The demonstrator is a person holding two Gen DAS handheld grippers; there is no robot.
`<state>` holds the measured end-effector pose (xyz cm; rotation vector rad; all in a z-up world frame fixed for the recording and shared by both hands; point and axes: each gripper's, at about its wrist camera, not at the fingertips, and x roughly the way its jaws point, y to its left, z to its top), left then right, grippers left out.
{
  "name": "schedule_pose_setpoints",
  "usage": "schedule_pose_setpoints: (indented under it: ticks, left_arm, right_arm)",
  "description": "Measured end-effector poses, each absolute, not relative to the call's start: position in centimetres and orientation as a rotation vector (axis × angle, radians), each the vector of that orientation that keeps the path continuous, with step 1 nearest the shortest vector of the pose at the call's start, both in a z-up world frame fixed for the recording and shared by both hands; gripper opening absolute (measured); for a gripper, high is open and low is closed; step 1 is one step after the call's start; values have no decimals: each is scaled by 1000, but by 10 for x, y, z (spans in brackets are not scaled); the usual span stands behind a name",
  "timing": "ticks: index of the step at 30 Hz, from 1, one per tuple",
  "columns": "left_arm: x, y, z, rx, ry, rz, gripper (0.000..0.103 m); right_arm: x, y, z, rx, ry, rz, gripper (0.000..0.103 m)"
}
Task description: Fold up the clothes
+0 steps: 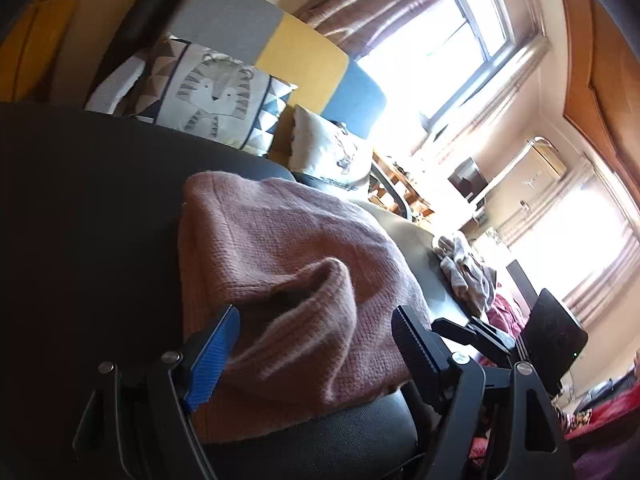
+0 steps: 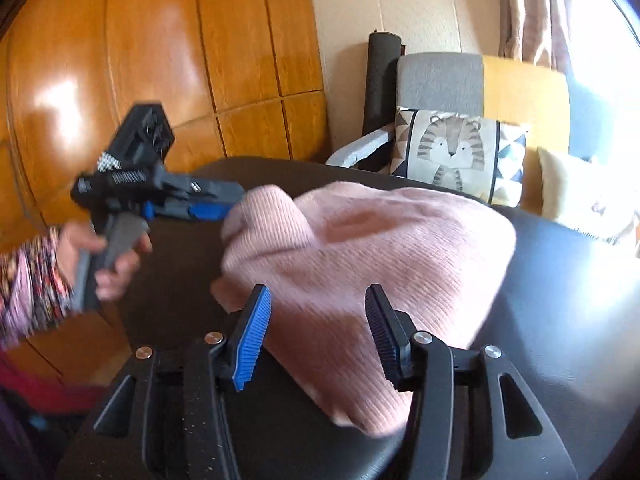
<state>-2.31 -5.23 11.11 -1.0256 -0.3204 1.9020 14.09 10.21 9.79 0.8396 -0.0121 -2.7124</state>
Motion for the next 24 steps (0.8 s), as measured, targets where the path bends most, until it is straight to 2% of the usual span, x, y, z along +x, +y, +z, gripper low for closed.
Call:
schedule_pose_setpoints:
  ticks: [5, 6, 8, 9, 15, 21, 24]
  left_arm:
    - [-7, -26, 118, -1003, -50, 1890, 80]
    - [-9, -18, 114, -1023, 0, 1900, 77]
    - [-12, -7, 106, -1054, 71, 1935, 39]
    - [-7, -11, 107, -1038, 43, 1912, 9]
    - [37, -47, 122, -894, -85, 1854, 9]
    - [35, -72, 66, -1051, -195, 1968, 10]
    - [30, -76, 43, -1085, -264, 1963, 16]
  right_arm:
    - [142, 107, 92, 845, -17, -2717, 53]
    - [142, 108, 90, 846, -18, -2718, 53]
    - [142, 106, 91, 851, 10, -2725, 53]
    - [141, 103, 90, 855, 32, -2726, 53]
    - [148, 103, 81, 909, 170, -2766, 53]
    - [152, 106, 66, 969, 200, -2738, 53]
    - [150, 103, 58, 1014, 221, -2724, 53]
